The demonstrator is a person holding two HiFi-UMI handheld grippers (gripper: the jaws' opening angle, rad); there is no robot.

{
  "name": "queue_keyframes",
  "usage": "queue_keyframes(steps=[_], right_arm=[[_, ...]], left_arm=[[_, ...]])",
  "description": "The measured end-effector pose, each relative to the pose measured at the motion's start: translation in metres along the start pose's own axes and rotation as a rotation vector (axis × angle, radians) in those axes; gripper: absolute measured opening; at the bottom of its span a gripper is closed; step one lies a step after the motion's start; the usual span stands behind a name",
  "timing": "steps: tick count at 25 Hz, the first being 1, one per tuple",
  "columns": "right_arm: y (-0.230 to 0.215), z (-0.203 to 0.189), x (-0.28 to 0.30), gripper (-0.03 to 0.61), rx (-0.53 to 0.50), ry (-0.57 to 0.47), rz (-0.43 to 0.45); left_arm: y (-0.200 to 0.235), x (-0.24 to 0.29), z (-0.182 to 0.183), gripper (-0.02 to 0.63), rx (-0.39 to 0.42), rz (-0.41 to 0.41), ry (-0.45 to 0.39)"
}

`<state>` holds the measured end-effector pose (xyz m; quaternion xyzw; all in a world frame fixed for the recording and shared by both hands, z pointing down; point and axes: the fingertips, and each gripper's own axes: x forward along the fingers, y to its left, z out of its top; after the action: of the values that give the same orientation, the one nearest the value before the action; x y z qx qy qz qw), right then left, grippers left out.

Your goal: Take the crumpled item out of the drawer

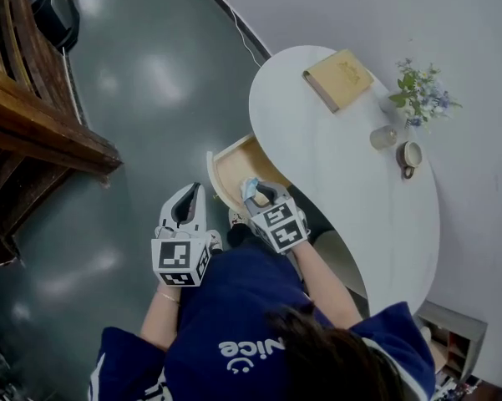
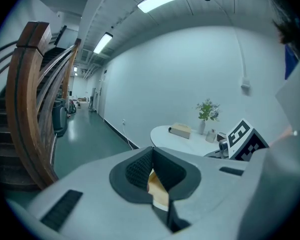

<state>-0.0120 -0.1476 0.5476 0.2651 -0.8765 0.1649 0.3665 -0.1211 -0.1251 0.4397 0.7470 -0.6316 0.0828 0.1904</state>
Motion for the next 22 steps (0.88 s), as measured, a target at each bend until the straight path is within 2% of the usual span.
queue_keyframes(steps=[12, 22], right_arm=[[-0.006, 0.020, -0.046, 0.130, 0.074, -0.141, -0.098], [-0.014, 0.033, -0.084, 0.130, 0.123, -0.256, -0.174]], left_arm=[[-0.017, -0.001, 0.006, 0.005, 0.042, -0.072, -0.016], [-0.030, -0.002, 0.013, 0.005, 0.040, -0.106, -0.047]])
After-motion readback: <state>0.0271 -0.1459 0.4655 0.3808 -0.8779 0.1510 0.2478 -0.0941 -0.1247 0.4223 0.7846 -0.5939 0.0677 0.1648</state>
